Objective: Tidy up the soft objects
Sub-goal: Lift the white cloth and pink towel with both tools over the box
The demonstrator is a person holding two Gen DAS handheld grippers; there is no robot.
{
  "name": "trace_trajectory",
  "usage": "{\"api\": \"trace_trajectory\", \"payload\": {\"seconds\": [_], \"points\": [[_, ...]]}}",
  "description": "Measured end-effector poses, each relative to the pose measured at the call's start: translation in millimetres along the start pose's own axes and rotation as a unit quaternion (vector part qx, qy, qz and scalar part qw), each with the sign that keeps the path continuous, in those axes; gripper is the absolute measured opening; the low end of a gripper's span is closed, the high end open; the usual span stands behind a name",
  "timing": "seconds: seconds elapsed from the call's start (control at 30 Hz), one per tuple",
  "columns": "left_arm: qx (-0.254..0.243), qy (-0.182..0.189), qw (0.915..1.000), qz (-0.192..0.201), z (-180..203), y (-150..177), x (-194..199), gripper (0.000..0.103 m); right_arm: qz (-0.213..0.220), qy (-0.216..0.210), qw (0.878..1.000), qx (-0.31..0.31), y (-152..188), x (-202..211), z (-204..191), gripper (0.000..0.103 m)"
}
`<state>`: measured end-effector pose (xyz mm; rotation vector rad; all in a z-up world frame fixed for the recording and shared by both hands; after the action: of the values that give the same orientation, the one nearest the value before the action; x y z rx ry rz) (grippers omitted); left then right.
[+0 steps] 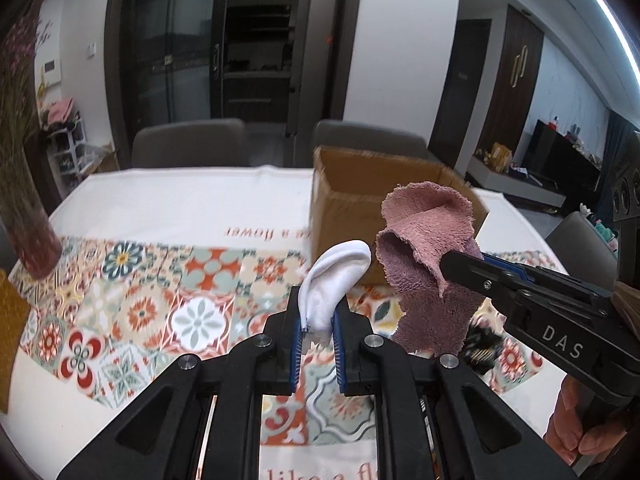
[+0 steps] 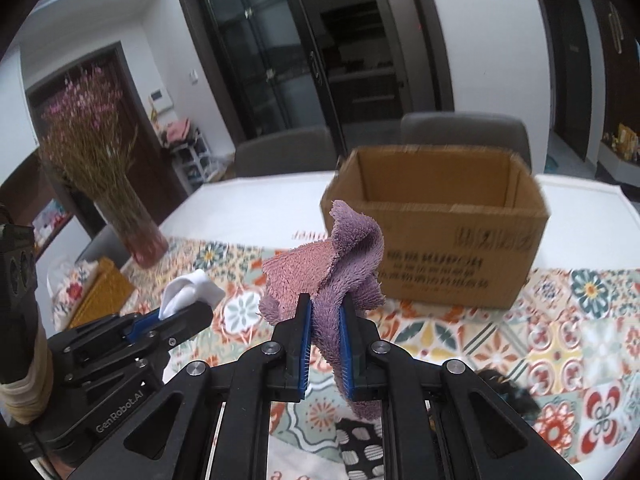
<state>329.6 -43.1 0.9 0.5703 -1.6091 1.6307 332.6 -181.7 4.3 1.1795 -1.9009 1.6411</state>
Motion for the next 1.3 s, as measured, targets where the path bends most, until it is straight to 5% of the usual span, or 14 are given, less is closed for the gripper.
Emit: {"api": "trace_trajectory", "payload": {"seconds": [0.73, 1.3], "points": [[-0.057, 0.021, 0.9955, 0.073, 60, -110, 18, 0.015, 0.103, 0.027, 0.994, 0.008, -91, 64, 43, 0.014], [-0.067, 0.021, 0.9968, 0.04, 82, -167, -56, 0.015, 0.076, 0.032, 0.997, 0.0, -145, 16, 99, 0.014]]}}
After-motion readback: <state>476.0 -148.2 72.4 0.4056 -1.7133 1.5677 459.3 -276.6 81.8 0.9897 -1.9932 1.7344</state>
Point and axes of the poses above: each gripper's, at about its wrist camera, not at the fingertips, and x roughly against the way its jaws point, z to its right, y to its underside, the point moved 5 cm from there along -x, roughly the way its jaws point, and after that the axes turned 10 degrees about -z, right-handed, at the moved point
